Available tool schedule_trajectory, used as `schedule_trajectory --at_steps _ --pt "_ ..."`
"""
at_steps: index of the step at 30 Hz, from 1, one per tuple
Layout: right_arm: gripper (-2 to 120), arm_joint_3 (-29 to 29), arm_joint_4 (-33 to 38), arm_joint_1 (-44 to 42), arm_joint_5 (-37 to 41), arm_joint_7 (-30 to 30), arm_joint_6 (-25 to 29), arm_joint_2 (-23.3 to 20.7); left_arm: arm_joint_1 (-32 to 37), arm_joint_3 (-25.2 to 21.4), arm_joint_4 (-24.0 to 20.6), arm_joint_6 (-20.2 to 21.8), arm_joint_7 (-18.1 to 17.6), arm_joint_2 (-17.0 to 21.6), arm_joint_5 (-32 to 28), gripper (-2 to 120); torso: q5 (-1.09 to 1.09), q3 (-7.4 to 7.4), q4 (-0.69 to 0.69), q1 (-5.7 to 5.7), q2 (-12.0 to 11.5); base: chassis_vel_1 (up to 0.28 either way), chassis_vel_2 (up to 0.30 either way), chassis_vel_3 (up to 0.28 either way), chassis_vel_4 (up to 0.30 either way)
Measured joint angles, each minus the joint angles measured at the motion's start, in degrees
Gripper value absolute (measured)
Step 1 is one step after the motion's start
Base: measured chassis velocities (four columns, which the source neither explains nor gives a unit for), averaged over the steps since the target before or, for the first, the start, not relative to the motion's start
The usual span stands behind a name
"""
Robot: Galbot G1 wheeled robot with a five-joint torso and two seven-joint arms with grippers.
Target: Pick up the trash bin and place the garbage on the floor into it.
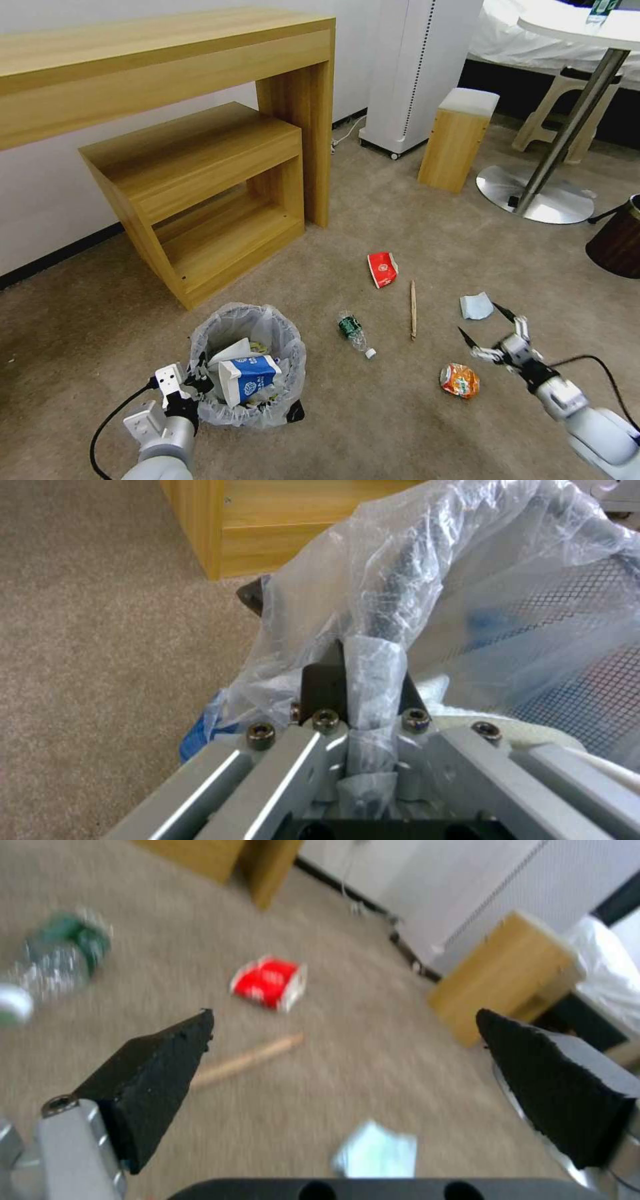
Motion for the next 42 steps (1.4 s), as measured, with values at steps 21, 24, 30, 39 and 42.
schedule_trajectory --at_steps 21,24,30,39,42 --pt "100 4.17 -4.71 -19.11 -3.46 -1.18 3.12 -10.76 -2.62 0.95 2.76 -0.79 0.14 -0.1 -0.44 0 0.0 -0.01 0.02 0.0 0.0 0.0 0.0 0.0 0.0" --pt "100 5.69 -4.36 -22.46 0.61 2.39 -0.07 -9.66 -3.08 1.04 3.07 -0.84 0.14 0.15 -0.77 0 -0.01 -0.01 -0.01 0.0 0.0 0.0 0.0 0.0 0.0" --pt "100 6.27 -7.08 -23.4 -5.07 9.24 -5.03 -7.2 -3.7 1.25 3.6 -1.0 0.15 0.49 -1.18 0 -0.01 -0.01 0.0 0.0 0.0 0.0 0.0 0.0 0.0" --pt "100 2.59 -11.54 -20.92 -6.56 11.47 -5.15 -3.08 -3.78 1.62 3.97 -1.36 0.15 0.52 -1.41 0 -0.01 -0.01 0.0 0.0 0.0 0.0 0.0 0.0 0.0" --pt "100 1.72 -13.44 -19.22 -4.57 11.17 -4.53 -0.56 -3.45 1.47 3.98 -1.49 0.16 0.78 -1.62 0 -0.03 0.0 0.0 0.0 0.0 0.0 0.0 0.0 0.0"
